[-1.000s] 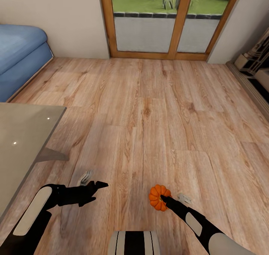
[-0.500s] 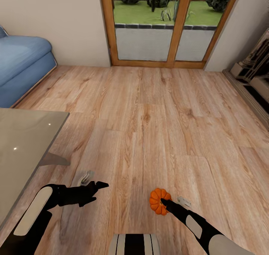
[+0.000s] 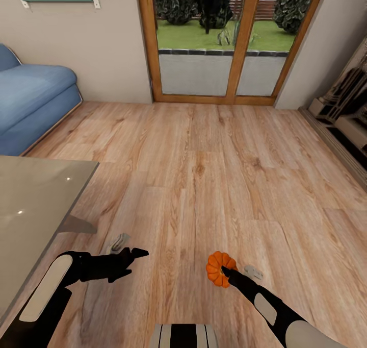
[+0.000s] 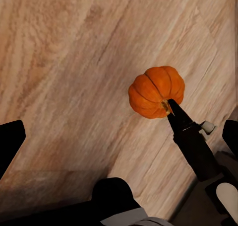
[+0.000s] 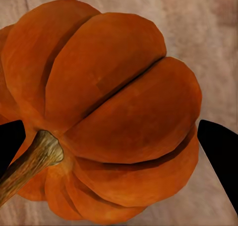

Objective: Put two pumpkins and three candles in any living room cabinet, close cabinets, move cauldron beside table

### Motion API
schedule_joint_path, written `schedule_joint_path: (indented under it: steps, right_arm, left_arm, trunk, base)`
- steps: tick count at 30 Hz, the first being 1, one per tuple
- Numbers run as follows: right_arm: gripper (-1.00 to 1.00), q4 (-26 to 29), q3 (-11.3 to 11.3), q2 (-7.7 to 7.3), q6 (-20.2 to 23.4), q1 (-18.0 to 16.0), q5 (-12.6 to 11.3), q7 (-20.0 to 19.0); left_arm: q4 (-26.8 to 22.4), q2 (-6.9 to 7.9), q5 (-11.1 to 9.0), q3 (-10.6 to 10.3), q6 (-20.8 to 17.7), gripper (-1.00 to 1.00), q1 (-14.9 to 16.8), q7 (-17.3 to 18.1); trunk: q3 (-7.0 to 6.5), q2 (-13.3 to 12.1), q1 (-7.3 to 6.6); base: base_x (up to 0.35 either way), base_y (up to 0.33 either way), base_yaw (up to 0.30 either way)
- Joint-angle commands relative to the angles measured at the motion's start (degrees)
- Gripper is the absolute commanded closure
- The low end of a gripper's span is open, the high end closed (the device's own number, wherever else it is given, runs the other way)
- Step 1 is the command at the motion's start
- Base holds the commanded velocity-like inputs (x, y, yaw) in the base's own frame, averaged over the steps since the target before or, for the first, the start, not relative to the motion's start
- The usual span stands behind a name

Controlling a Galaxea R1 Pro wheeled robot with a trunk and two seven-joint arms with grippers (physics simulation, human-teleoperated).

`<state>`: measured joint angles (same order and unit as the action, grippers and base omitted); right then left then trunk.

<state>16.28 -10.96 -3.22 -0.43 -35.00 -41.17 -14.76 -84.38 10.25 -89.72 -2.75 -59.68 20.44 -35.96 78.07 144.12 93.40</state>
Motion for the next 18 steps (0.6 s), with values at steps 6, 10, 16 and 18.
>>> schedule_joint_path:
  steps: [6, 10, 16, 18]
  right_arm:
    - [1.0, -0.09, -0.19, -0.35, 0.49, 0.02, -0.81, -0.12]
    - [1.0, -0.07, -0.24, -0.44, 0.43, 0.02, -0.76, -0.17]
    - [1.0, -0.05, -0.32, -0.14, 0.61, 0.02, -0.76, -0.1]
    - [1.0, -0.04, -0.43, -0.05, 0.6, 0.06, -0.69, -0.1]
  left_arm:
    - [-0.02, 0.03, -0.59, -0.08, 0.0, -1.0, 0.04, -0.6]
    - [-0.01, 0.03, -0.57, -0.13, 0.0, -1.0, 0.04, -0.6]
    - [0.0, 0.03, -0.55, -0.13, 0.0, -1.0, 0.03, -0.6]
    - [-0.03, 0.03, -0.55, -0.14, 0.0, -1.0, 0.03, -0.6]
  trunk:
    - [-1.3, -0.07, -0.16]
    - [-2.18, -0.12, -0.26]
    - [-3.51, -0.2, -0.42]
    - [-3.96, -0.23, -0.47]
  base:
    - [0.0, 0.0, 0.0]
    - [0.0, 0.0, 0.0]
    - [0.0, 0.0, 0.0]
    - [0.0, 0.0, 0.0]
